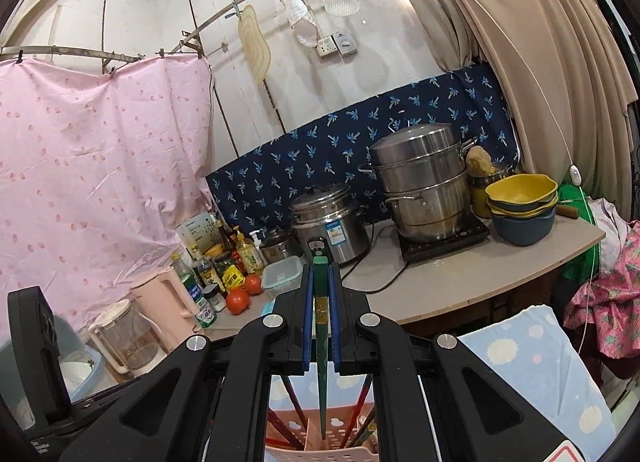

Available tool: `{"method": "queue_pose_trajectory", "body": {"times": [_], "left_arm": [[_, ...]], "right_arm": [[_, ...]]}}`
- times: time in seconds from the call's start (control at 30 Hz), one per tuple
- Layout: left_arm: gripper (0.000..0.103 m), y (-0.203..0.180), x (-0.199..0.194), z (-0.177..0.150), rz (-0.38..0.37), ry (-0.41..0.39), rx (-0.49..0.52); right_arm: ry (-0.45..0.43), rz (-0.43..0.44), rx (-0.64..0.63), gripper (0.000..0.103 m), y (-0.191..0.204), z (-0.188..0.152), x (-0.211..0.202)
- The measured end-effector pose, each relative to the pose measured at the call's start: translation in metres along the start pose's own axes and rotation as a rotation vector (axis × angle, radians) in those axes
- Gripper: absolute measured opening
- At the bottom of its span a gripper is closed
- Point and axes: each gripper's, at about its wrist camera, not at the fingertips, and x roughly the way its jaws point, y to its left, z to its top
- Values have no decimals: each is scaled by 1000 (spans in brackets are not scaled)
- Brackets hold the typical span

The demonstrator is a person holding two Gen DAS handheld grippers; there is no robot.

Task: Organize utensils
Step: 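Lift the green chopstick and gold spoon and lower them into the pink basket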

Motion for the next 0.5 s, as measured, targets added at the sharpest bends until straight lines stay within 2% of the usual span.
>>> {"method": "queue_pose_trajectory", "body": {"times": [0.23,0.5], "left_arm": [[1,9,38,-23,26,85,-5],[1,13,55,-38,49,121,-7]], "right_arm": [[96,-14,-9,7,-8,-34,26],[158,-22,-18,7,-11,-59,38]]}}
